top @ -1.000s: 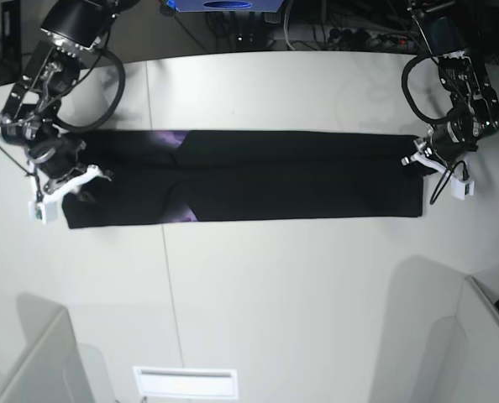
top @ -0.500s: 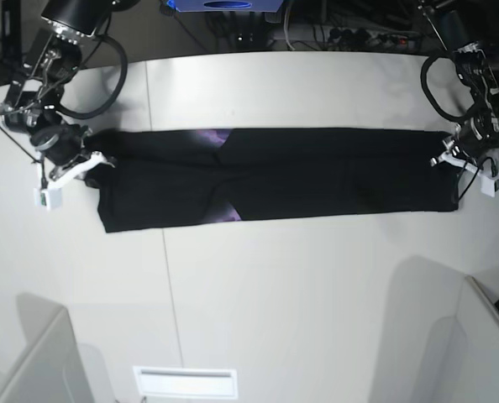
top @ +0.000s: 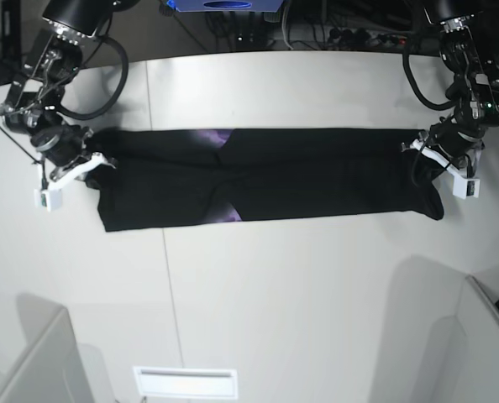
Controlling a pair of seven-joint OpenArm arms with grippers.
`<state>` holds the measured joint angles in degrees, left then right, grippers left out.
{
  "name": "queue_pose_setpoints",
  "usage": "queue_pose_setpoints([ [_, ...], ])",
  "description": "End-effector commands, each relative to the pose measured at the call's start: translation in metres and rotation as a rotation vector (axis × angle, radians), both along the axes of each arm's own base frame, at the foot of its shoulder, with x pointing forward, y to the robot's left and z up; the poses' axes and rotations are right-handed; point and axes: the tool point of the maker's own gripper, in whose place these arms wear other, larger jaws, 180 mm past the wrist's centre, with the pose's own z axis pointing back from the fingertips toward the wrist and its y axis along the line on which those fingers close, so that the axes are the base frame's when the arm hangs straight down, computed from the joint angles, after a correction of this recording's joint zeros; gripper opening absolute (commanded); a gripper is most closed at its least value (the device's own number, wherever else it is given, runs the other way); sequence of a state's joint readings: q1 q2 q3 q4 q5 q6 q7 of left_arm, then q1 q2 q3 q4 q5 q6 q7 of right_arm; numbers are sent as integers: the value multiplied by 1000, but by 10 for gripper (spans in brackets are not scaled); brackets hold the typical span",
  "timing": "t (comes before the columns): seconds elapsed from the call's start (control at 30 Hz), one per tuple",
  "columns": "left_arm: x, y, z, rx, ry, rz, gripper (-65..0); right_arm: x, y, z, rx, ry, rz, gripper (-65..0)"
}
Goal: Fold the T-shirt properly
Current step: 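Grasp the strip end with the left gripper and fold it toward the right gripper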
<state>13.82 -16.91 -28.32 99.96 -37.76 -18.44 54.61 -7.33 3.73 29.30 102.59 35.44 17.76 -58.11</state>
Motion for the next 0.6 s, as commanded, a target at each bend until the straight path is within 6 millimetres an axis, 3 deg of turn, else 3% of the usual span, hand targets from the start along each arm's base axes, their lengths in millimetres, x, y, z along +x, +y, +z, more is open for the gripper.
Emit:
queue_pose_setpoints([
  [0.0,9,-6,14,-1,-57,-19,-650,8,-4,11,-4,-46,-5,-650],
  [0.17,13,-44,16,-48,-77,-82,-650,8,-4,11,-4,-46,-5,-650],
  [0.4,14,-94,1,-127,-27,-132,-650,8,-4,11,-4,-46,-5,-650],
  [0.57,13,-111,-2,-172,-21,-128,-650,8,-4,11,-5,-45,-5,-650],
])
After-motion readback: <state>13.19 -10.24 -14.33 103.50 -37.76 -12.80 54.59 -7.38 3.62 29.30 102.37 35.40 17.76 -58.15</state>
